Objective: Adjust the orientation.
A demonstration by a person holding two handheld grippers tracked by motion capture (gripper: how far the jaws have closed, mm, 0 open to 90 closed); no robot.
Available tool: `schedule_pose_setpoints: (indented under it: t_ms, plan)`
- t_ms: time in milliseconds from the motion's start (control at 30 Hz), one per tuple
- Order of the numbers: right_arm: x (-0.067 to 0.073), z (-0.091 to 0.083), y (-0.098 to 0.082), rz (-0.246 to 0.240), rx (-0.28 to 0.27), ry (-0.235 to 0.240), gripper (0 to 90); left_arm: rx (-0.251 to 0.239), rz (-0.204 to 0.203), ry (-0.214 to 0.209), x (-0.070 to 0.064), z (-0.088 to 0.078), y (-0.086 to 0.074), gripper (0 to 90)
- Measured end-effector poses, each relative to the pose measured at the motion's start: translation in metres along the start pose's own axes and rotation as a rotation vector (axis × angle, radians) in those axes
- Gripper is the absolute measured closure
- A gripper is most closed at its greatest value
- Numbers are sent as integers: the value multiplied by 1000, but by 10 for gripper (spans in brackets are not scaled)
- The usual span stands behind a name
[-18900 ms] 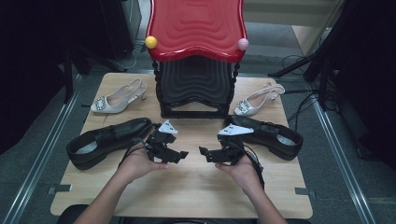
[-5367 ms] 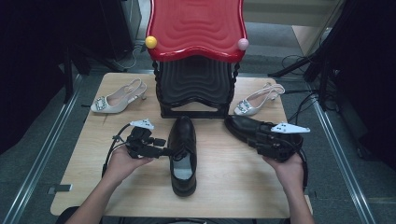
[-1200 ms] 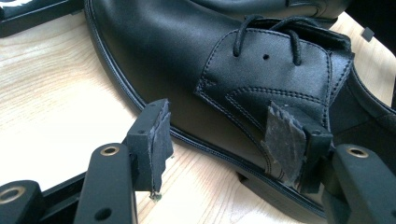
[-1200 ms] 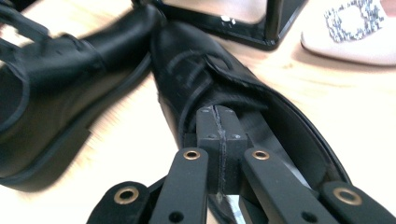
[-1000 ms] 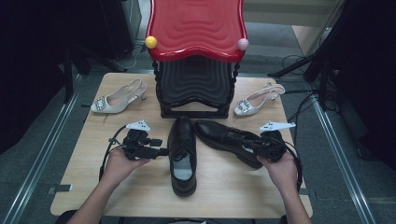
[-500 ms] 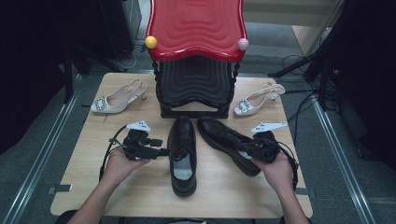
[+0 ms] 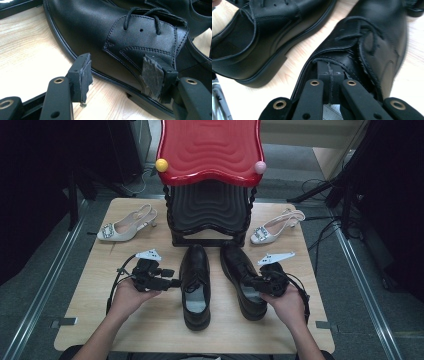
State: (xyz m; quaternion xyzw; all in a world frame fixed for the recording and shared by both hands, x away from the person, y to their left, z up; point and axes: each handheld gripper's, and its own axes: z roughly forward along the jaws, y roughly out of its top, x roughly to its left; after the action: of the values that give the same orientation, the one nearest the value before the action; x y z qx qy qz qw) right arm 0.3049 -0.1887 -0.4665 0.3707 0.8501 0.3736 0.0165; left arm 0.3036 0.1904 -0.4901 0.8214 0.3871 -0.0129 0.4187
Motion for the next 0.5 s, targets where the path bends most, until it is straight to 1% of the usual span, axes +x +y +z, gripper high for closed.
schedule_pose_setpoints:
  t_ms: [100,267,367,500]
  plan:
    - [4,5,1,-10,8,4,900,-2,-1,2,0,0,0,410]
    - [9,12,3,-19,18,36,900,-4,-5,5,-1,0,-1,410]
    - [13,17,5,-32,19,41,900,-2,-5,6,-1,0,-1,410]
    - [15,21,6,-14,14,62,900,-2,-7,5,-1,-1,-2,410]
